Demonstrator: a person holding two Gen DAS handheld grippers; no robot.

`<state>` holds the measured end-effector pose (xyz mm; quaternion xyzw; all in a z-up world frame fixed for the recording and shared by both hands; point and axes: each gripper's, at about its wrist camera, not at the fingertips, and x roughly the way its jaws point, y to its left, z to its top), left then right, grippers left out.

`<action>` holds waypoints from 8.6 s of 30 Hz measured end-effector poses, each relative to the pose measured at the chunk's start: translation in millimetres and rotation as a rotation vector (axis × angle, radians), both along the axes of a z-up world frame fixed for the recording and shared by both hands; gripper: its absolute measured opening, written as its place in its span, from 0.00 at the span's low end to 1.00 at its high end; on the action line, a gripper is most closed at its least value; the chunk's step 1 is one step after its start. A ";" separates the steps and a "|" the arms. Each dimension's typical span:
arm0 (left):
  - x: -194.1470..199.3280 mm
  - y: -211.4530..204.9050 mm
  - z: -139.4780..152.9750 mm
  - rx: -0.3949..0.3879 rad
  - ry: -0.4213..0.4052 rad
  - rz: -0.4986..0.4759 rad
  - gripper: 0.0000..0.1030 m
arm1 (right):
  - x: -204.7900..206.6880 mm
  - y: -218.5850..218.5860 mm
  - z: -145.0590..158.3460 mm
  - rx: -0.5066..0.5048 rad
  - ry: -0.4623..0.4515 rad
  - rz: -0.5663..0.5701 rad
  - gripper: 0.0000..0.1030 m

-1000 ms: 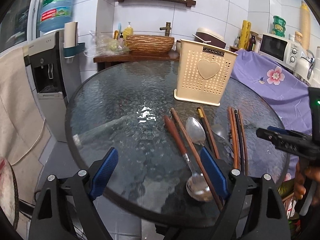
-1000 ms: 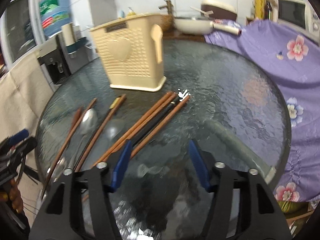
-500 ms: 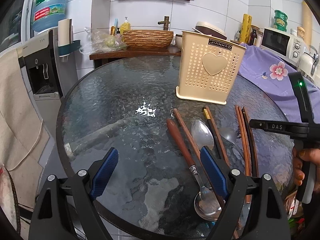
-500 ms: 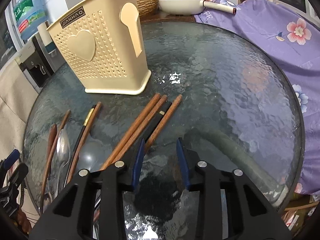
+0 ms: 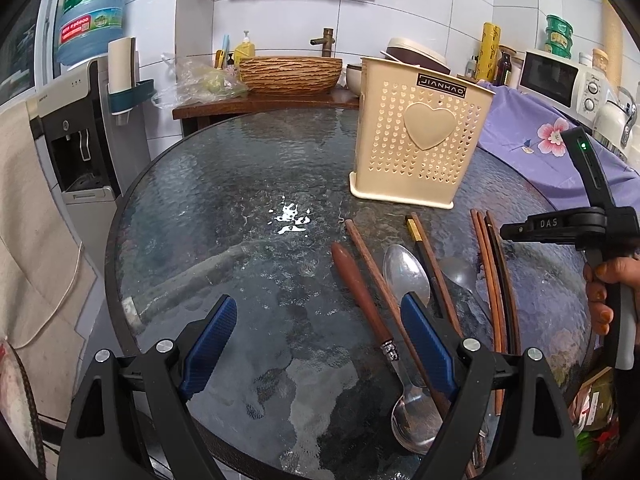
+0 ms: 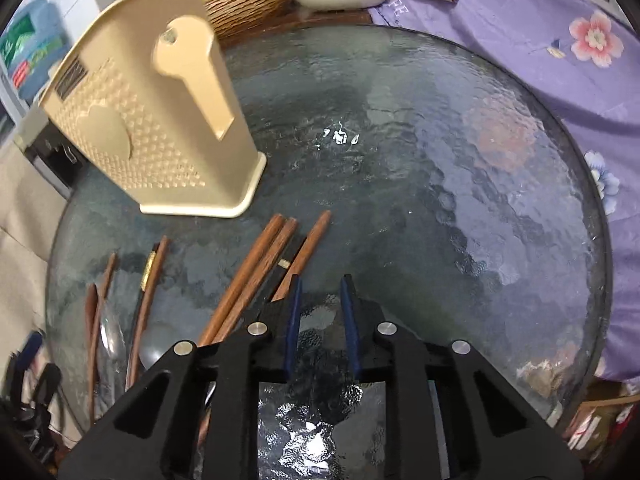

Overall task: Organize utensils
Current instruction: 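Move the right tool toward the wooden chopsticks on the table, then close the right gripper on one wooden chopstick, then lift the wooden chopstick upright with the right gripper toward the holder, then lower the chopstick into the cream holder and open the right gripper, then move the right tool back to the black chopstick on the table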

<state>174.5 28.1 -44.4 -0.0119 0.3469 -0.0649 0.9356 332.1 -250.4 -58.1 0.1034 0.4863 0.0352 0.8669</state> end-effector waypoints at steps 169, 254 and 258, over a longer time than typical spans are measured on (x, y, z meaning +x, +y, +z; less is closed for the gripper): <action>50.6 2.4 171.2 -0.099 -0.121 -0.119 0.07 | -81.5 18.5 168.8 0.133 -0.449 0.382 0.07; 140.8 -24.5 152.8 -0.189 -0.169 0.000 0.74 | 1.1 34.7 155.3 -0.022 -0.487 0.131 0.47; 127.4 -17.1 128.5 -0.170 -0.124 0.001 0.77 | -8.4 31.1 126.9 -0.026 -0.398 0.130 0.47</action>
